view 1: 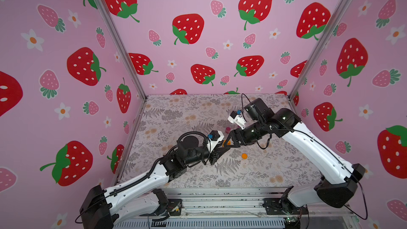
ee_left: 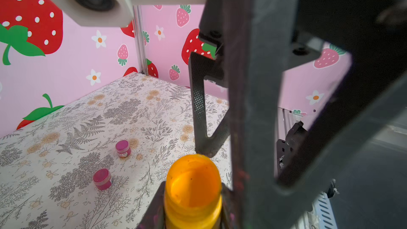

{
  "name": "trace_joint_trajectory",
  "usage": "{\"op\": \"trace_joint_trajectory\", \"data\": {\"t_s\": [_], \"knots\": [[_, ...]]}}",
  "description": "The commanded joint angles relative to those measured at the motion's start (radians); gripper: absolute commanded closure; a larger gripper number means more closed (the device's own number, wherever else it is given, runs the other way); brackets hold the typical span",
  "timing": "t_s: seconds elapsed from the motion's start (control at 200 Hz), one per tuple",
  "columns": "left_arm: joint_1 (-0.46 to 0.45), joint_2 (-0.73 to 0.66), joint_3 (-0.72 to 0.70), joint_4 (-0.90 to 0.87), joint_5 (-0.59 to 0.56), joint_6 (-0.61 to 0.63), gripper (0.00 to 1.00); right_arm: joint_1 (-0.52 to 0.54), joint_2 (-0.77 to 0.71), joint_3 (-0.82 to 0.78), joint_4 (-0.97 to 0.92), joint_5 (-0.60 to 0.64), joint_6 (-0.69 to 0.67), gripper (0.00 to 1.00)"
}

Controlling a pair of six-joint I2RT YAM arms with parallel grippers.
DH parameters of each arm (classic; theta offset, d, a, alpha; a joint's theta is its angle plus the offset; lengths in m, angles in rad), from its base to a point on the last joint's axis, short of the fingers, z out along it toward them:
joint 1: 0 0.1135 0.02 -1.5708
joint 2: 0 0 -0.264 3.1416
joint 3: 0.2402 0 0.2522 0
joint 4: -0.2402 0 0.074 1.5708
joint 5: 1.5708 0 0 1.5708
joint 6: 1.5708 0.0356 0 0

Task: Close the paint jar lid
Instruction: Place the lid at the center of the board, then adjust the paint jar.

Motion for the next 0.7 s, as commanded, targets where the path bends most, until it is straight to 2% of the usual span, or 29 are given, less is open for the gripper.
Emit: {"op": "trace_joint_trajectory", "data": {"t_s": [0.0, 0.455, 0.695], "knots": [[-0.005, 0.0, 0.039, 0.042, 0.024, 0.004, 1.0, 0.004, 0.012, 0.043, -0.025, 0.018, 0.012, 0.26], [-0.012, 0.0, 0.036, 0.047, 0.022, 0.01, 1.0, 0.005, 0.078, 0.074, -0.041, 0.028, 0.015, 0.33], [-0.014, 0.001, 0.036, 0.045, 0.015, 0.014, 1.0, 0.014, 0.1, 0.087, -0.051, 0.017, 0.014, 0.4]]}}
